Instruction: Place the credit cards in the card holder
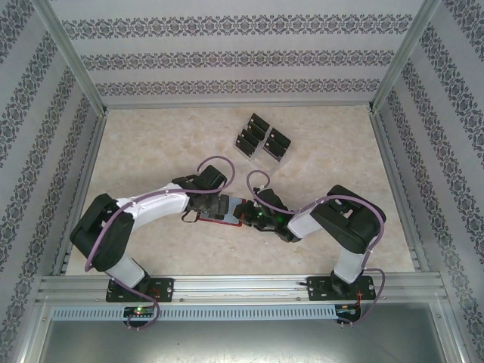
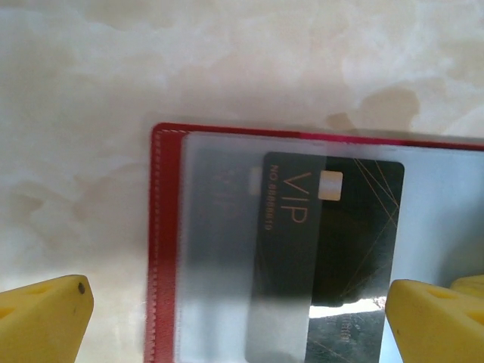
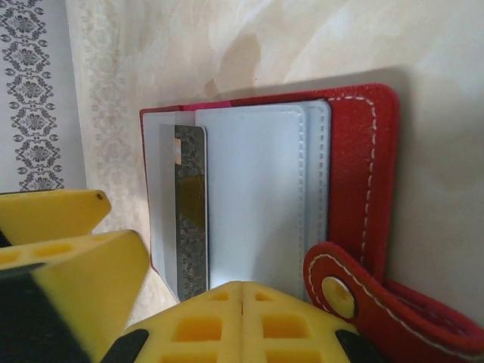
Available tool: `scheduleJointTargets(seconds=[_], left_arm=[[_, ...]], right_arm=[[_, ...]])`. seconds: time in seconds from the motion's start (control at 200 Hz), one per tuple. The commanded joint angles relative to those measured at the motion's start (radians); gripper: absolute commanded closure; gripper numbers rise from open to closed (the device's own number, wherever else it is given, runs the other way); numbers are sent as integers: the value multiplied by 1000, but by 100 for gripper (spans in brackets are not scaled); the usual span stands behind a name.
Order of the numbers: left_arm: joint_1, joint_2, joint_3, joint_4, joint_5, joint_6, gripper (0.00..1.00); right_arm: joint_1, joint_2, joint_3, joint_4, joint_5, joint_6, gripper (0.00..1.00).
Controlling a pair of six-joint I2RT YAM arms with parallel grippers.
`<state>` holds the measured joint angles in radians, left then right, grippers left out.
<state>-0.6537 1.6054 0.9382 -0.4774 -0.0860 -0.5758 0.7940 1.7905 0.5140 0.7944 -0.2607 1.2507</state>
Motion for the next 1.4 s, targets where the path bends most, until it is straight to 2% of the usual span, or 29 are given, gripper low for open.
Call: scheduleJointTargets(seconds=[0.0,0.225,0.515,1.009,1.394], left_arm=[[-15,33,22,17,-12,-15,0],[-17,78,18,46,-2,-9,0],[-15,82,12,-39,-100,-12,0],[64,4,-35,-67,-133,29,0],[58,-60,-24,-5,-48,27,0]], right_arm=[[-7,20,-21,7,6,3,100],[-9,26,-26,11,6,6,100],[-11,26,-22,2,8,6,100],[-19,23,-23,-11,10,0,100],[-25,19,-18,-14,2,-5,100]])
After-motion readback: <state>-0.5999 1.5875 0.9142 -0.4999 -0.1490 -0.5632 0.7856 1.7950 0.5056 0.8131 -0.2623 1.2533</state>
